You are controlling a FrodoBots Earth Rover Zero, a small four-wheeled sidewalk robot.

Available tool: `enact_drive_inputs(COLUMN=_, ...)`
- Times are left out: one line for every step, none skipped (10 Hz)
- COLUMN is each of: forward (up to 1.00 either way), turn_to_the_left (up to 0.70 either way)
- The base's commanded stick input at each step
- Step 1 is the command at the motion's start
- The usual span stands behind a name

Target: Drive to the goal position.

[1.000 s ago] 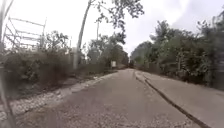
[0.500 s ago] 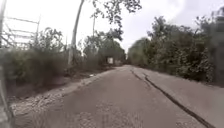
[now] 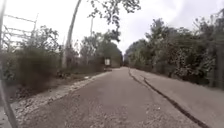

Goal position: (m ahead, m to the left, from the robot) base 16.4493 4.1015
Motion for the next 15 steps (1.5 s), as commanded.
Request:
enact_drive_inputs(forward=0.70, turn_to_the_left=-0.31)
enact_drive_inputs(forward=0.70, turn_to_the_left=0.00)
enact_drive_inputs(forward=0.70, turn_to_the_left=0.00)
enact_drive_inputs(forward=0.70, turn_to_the_left=0.00)
enact_drive_inputs(forward=0.70, turn_to_the_left=0.00)
enact_drive_inputs(forward=0.70, turn_to_the_left=0.00)
enact_drive_inputs(forward=0.70, turn_to_the_left=0.00)
enact_drive_inputs(forward=0.70, turn_to_the_left=0.00)
enact_drive_inputs(forward=0.70, turn_to_the_left=0.00)
enact_drive_inputs(forward=0.70, turn_to_the_left=0.00)
enact_drive_inputs(forward=0.70, turn_to_the_left=0.00)
enact_drive_inputs(forward=0.70, turn_to_the_left=0.00)
enact_drive_inputs(forward=0.70, turn_to_the_left=0.00)
enact_drive_inputs(forward=0.70, turn_to_the_left=0.00)
enact_drive_inputs(forward=0.70, turn_to_the_left=0.00)
